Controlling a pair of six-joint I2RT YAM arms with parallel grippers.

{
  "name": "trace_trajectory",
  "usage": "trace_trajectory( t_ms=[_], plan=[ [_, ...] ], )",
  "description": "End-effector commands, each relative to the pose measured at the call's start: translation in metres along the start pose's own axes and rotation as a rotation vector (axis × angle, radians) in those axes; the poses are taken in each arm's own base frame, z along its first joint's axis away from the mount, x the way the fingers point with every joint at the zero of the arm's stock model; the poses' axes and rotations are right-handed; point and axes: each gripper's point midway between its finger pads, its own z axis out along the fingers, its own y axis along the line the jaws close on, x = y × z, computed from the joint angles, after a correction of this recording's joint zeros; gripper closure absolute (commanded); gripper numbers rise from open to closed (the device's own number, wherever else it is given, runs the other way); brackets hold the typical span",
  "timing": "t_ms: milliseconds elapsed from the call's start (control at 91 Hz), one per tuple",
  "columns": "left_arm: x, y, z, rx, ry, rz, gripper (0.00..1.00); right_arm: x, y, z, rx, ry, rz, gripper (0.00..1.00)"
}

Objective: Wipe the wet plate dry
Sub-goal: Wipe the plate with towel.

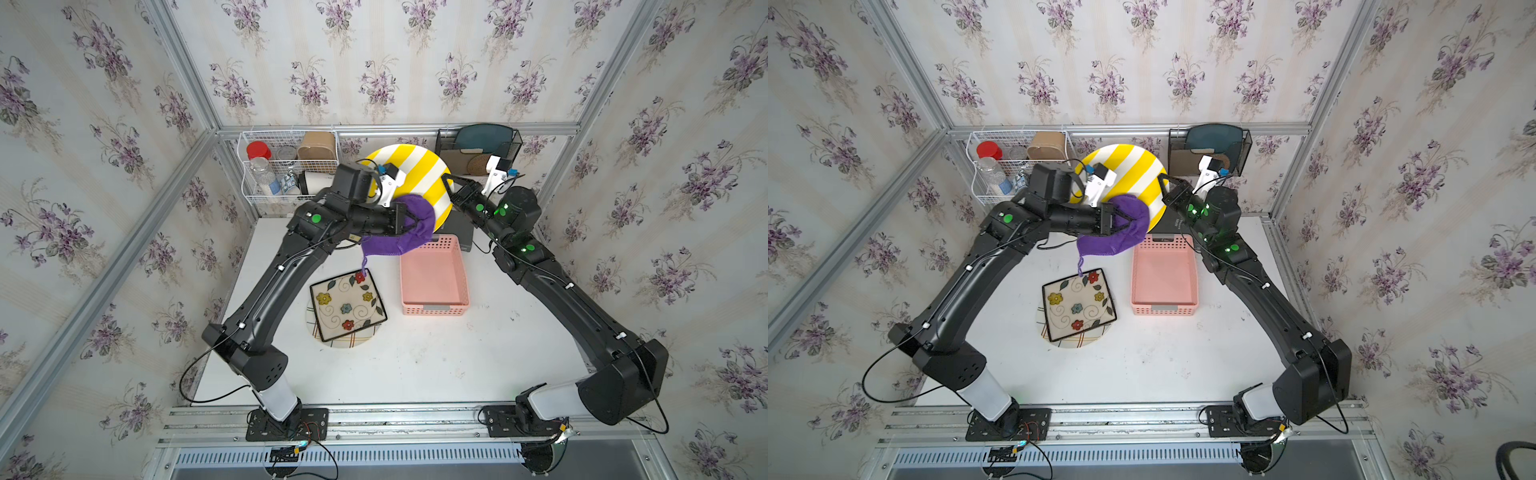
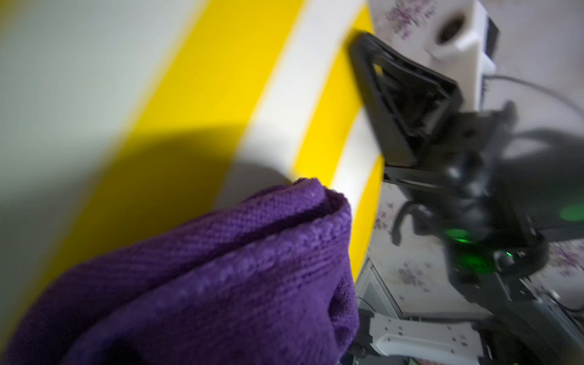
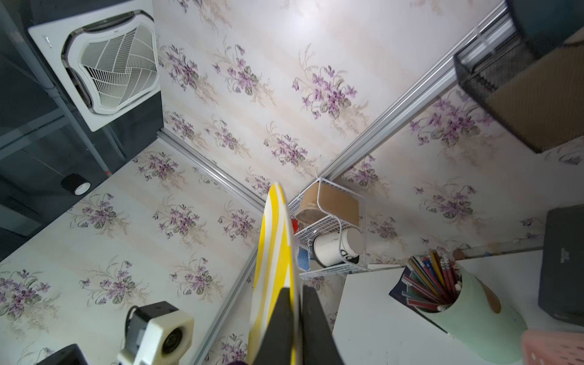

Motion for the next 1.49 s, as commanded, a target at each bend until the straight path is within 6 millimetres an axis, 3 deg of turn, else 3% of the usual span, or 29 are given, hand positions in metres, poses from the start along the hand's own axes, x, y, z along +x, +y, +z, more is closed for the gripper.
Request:
trace_trajectory(
  t_ms=[0,66,77,110,154,231,297,330,385,473,527,604,681,736,758,791,868,1000,1055,1132,1165,1242,1319,1385,1483],
  plan=[
    [-0.016,0.02,-0.006,-0.049,-0.072,-0.071,1.0,0.01,0.049,0.0,-0.174,0.022,0.013,1.0],
    [-0.019,-0.013,0.006,0.089,-0.044,-0.05,1.0,0.04,0.062,0.009,-0.208,0.091,-0.009,1.0],
    [-0.019,-0.019,0.008,0.108,-0.035,-0.044,1.0,0.052,0.07,0.01,-0.228,0.119,-0.009,1.0],
    [-0.017,-0.029,0.018,0.141,-0.005,-0.035,1.0,0.07,0.08,0.013,-0.252,0.165,-0.011,1.0],
    [-0.019,-0.035,0.024,0.145,0.013,-0.024,1.0,0.079,0.086,0.015,-0.269,0.191,-0.006,1.0],
    [-0.032,-0.016,0.02,0.056,-0.024,-0.036,1.0,0.065,0.085,0.008,-0.27,0.145,0.01,1.0],
    [-0.049,0.021,0.002,-0.057,-0.102,-0.108,1.0,0.048,0.07,-0.002,-0.237,0.091,0.048,1.0],
    [-0.057,0.038,-0.01,-0.091,-0.145,-0.152,1.0,0.031,0.056,-0.008,-0.213,0.051,0.054,1.0],
    [-0.067,0.05,-0.023,-0.084,-0.203,-0.188,1.0,0.025,0.051,-0.014,-0.2,0.038,0.033,1.0],
    [-0.066,0.036,-0.019,0.001,-0.196,-0.174,1.0,0.043,0.061,-0.011,-0.206,0.095,-0.024,1.0],
    [-0.055,0.02,-0.004,0.069,-0.13,-0.165,1.0,0.076,0.084,-0.009,-0.259,0.171,-0.038,1.0],
    [-0.044,0.012,0.01,0.088,-0.07,-0.142,1.0,0.086,0.097,-0.006,-0.301,0.206,-0.042,1.0],
    [-0.047,0.031,0.002,0.022,-0.098,-0.157,1.0,0.065,0.096,-0.012,-0.295,0.141,-0.036,1.0],
    [-0.056,0.051,-0.016,-0.022,-0.152,-0.204,1.0,0.045,0.086,-0.02,-0.275,0.093,-0.006,1.0],
    [-0.059,0.058,-0.022,-0.029,-0.169,-0.223,1.0,0.027,0.072,-0.022,-0.247,0.053,-0.004,1.0],
    [-0.063,0.06,-0.031,-0.014,-0.194,-0.233,1.0,0.015,0.062,-0.027,-0.227,0.026,0.002,1.0],
    [-0.065,0.046,-0.036,0.071,-0.19,-0.216,1.0,0.008,0.061,-0.033,-0.211,0.016,-0.023,1.0],
    [-0.046,0.002,-0.008,0.235,-0.078,-0.192,1.0,0.04,0.076,-0.02,-0.265,0.117,-0.019,1.0],
    [-0.046,-0.011,-0.004,0.282,-0.075,-0.172,1.0,0.043,0.078,-0.018,-0.281,0.126,-0.005,1.0],
    [-0.057,-0.018,-0.018,0.32,-0.119,-0.189,1.0,0.017,0.075,-0.026,-0.273,0.055,-0.001,1.0],
    [-0.067,-0.016,-0.03,0.337,-0.158,-0.213,1.0,-0.003,0.071,-0.034,-0.266,0.01,0.01,1.0],
    [-0.09,0.0,-0.054,0.387,-0.235,-0.317,1.0,-0.051,0.055,-0.058,-0.267,-0.096,0.057,1.0],
    [-0.103,0.013,-0.067,0.394,-0.272,-0.386,1.0,-0.079,0.051,-0.078,-0.295,-0.164,0.074,1.0],
    [-0.105,0.004,-0.068,0.425,-0.259,-0.393,1.0,-0.083,0.058,-0.084,-0.333,-0.167,0.082,1.0],
    [-0.114,-0.022,-0.063,0.6,-0.23,-0.444,1.0,-0.068,0.069,-0.079,-0.423,-0.127,0.124,1.0]
  ],
)
